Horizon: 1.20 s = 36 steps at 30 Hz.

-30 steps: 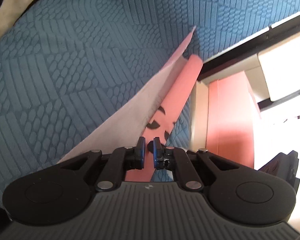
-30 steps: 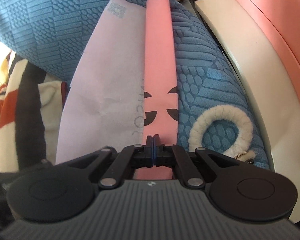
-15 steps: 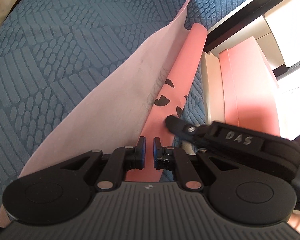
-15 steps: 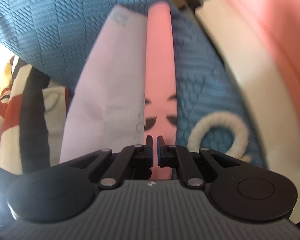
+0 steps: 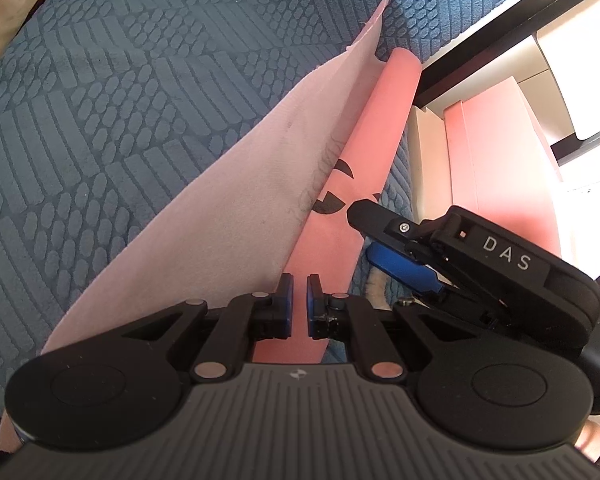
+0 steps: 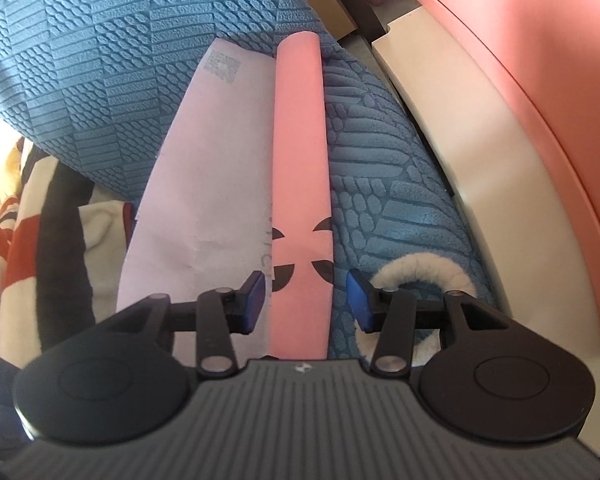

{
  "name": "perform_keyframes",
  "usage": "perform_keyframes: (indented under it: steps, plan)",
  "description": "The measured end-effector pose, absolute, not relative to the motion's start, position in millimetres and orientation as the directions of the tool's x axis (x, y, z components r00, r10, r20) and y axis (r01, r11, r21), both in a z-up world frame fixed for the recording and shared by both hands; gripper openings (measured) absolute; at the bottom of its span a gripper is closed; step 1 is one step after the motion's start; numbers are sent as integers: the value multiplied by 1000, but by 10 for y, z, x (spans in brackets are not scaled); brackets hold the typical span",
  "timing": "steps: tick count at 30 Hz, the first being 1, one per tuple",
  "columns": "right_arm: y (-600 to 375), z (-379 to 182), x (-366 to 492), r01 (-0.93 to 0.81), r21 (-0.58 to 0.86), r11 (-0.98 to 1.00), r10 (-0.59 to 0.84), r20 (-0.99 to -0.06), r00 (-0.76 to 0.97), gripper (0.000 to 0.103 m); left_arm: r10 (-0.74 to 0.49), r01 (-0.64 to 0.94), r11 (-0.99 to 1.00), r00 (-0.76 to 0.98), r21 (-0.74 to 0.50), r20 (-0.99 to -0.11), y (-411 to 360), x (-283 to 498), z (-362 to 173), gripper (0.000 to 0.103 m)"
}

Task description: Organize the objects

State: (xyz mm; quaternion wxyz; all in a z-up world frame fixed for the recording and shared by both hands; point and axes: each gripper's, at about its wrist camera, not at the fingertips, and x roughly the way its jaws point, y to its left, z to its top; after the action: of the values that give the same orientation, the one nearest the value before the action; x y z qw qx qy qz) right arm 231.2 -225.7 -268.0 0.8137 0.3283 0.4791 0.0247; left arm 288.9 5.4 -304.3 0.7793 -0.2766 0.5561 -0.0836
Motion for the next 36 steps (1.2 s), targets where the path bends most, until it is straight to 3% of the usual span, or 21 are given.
perform_keyframes:
  steps: [17,24,26,28,29,36]
  plan:
    - [-2276,-2816,2266,338,732,592,513,-665,542,48,-435,-222,816,374,-534,-819,239,2893,-3059,9]
    - [-2219,-2821,2267,350,720,600,491,-676,550,48,-442,-236,806,370,-543,-817,290,2889,-3054,9]
    - [-2209,-2806,2272,349,715,605,482,-679,554,40,-445,-239,803,369,-546,-816,293,2891,-3051,9]
    - [-2199,-2786,2273,346,686,640,453,-701,551,14,-445,-244,800,369,-548,-816,282,2919,-3059,9]
    - [-2184,-2777,2278,345,659,669,430,-721,544,10,-445,-247,800,369,-547,-816,291,2911,-3058,9]
    - [-2174,-2693,2270,309,623,719,400,-734,549,6,-439,-256,799,372,-545,-818,329,2926,-3034,9]
